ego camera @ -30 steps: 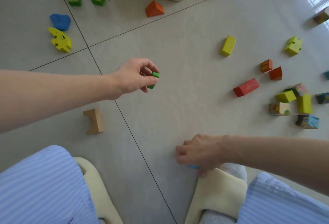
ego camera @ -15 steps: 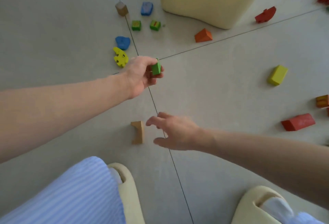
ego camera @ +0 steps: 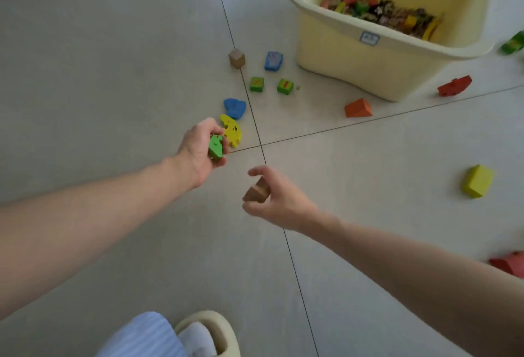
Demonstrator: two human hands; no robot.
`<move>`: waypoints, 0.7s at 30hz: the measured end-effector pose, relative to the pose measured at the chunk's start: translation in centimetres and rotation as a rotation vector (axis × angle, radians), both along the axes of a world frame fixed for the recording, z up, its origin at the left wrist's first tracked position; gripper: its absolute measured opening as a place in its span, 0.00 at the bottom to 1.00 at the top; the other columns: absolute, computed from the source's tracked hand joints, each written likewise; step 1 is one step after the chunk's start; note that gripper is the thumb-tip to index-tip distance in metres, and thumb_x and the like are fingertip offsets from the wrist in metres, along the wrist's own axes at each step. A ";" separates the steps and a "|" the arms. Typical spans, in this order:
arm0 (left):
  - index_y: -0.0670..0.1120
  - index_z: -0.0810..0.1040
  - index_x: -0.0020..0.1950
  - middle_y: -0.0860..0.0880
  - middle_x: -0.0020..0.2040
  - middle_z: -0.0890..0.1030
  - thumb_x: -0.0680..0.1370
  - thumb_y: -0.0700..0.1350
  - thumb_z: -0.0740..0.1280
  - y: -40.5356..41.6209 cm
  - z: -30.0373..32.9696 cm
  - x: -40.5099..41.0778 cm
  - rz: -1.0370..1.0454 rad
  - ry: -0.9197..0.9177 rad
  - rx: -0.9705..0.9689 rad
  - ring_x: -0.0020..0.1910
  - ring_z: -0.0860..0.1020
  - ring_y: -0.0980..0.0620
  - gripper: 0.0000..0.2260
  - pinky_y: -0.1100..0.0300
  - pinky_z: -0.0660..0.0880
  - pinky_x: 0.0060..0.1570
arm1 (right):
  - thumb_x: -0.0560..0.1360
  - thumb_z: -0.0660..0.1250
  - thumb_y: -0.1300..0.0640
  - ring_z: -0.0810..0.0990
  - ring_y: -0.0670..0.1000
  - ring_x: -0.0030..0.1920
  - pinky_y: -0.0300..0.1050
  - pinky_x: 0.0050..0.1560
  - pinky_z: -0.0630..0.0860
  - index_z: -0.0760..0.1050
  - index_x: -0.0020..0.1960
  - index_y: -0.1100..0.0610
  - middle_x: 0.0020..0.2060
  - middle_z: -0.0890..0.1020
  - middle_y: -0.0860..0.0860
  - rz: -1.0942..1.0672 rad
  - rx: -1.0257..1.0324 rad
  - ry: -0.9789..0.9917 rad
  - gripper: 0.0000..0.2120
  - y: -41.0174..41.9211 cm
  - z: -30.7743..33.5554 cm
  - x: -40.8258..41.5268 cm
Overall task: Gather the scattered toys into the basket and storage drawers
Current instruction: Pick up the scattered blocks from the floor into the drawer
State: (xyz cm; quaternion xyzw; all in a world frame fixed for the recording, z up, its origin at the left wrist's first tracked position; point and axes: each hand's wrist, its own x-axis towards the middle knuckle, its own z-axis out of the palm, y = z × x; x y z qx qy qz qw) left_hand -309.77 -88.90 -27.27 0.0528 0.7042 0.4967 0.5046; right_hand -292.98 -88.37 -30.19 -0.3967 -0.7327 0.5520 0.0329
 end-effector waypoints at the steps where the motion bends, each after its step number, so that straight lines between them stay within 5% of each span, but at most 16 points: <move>1: 0.47 0.68 0.35 0.48 0.32 0.72 0.76 0.45 0.60 0.5 -0.6 -0.6 -0.068 0.192 -0.046 0.28 0.69 0.51 0.09 0.63 0.63 0.26 | 0.70 0.71 0.57 0.75 0.51 0.42 0.46 0.41 0.75 0.66 0.65 0.52 0.47 0.76 0.52 -0.158 -0.162 0.072 0.25 1.6 0.9 -0.2; 4: 0.47 0.70 0.40 0.47 0.38 0.75 0.74 0.54 0.68 2.1 -2.4 -2.2 -0.252 0.700 -0.130 0.36 0.73 0.47 0.12 0.58 0.68 0.35 | 0.73 0.69 0.55 0.74 0.51 0.37 0.44 0.31 0.72 0.64 0.66 0.52 0.46 0.74 0.52 -0.450 -0.361 0.175 0.24 5.5 2.8 0.4; 9: 0.45 0.67 0.64 0.45 0.61 0.73 0.69 0.63 0.69 4.4 -4.0 -2.9 -0.589 0.912 -0.461 0.61 0.73 0.44 0.32 0.55 0.70 0.53 | 0.73 0.69 0.52 0.75 0.50 0.30 0.41 0.27 0.69 0.65 0.64 0.52 0.45 0.74 0.52 -0.618 -0.389 0.244 0.23 8.1 4.0 1.8; 13: 0.41 0.61 0.67 0.42 0.64 0.65 0.68 0.64 0.69 5.0 -5.9 -2.1 -0.665 0.983 -0.564 0.63 0.70 0.42 0.39 0.52 0.71 0.55 | 0.72 0.70 0.51 0.75 0.50 0.31 0.41 0.28 0.70 0.65 0.62 0.51 0.47 0.75 0.52 -0.645 -0.416 0.231 0.22 8.1 3.9 2.4; 17: 0.39 0.62 0.67 0.41 0.64 0.68 0.73 0.55 0.66 5.7 -5.8 -1.4 -0.616 1.020 -0.576 0.61 0.72 0.41 0.30 0.53 0.70 0.54 | 0.72 0.70 0.49 0.75 0.50 0.31 0.42 0.31 0.71 0.66 0.60 0.51 0.47 0.75 0.52 -0.665 -0.474 0.239 0.21 8.1 3.9 2.8; 21: 0.42 0.71 0.54 0.40 0.54 0.77 0.72 0.57 0.63 5.7 -4.8 0.1 -0.355 0.749 -0.356 0.54 0.76 0.39 0.21 0.53 0.72 0.49 | 0.73 0.68 0.48 0.75 0.50 0.33 0.40 0.28 0.72 0.70 0.57 0.56 0.45 0.75 0.54 -0.797 -0.664 0.205 0.18 8.5 3.9 3.3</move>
